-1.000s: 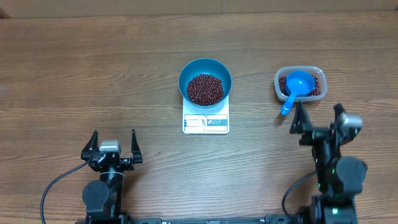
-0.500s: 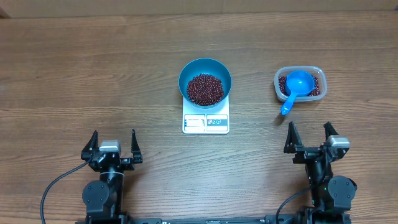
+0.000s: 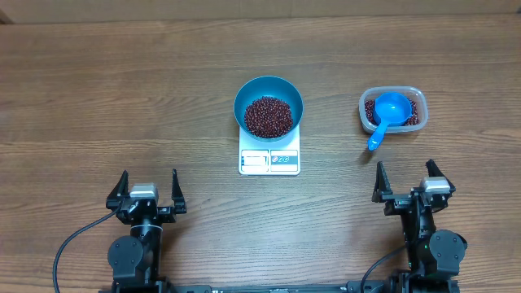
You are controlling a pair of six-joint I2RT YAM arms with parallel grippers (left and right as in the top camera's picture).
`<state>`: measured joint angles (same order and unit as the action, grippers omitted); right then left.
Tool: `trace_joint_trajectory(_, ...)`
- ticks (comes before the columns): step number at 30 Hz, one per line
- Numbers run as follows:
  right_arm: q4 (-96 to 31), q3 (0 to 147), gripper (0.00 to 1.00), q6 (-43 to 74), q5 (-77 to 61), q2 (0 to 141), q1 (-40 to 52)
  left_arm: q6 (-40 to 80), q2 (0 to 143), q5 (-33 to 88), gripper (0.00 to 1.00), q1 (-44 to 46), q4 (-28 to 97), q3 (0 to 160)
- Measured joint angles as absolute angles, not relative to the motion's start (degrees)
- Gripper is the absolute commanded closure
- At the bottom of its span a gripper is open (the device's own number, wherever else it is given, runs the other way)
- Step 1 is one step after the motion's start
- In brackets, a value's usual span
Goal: Scoop item into bowl and weigh 150g on scale
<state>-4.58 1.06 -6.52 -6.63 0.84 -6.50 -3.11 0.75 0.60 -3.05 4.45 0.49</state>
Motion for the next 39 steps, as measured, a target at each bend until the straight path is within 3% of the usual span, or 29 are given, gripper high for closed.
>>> trace_joint_trajectory(39,-4.54,1.06,0.00,-7.33,-6.61,0.84,-6.50,-3.11,0.75,0.60,0.01,-3.05,4.45,0.49)
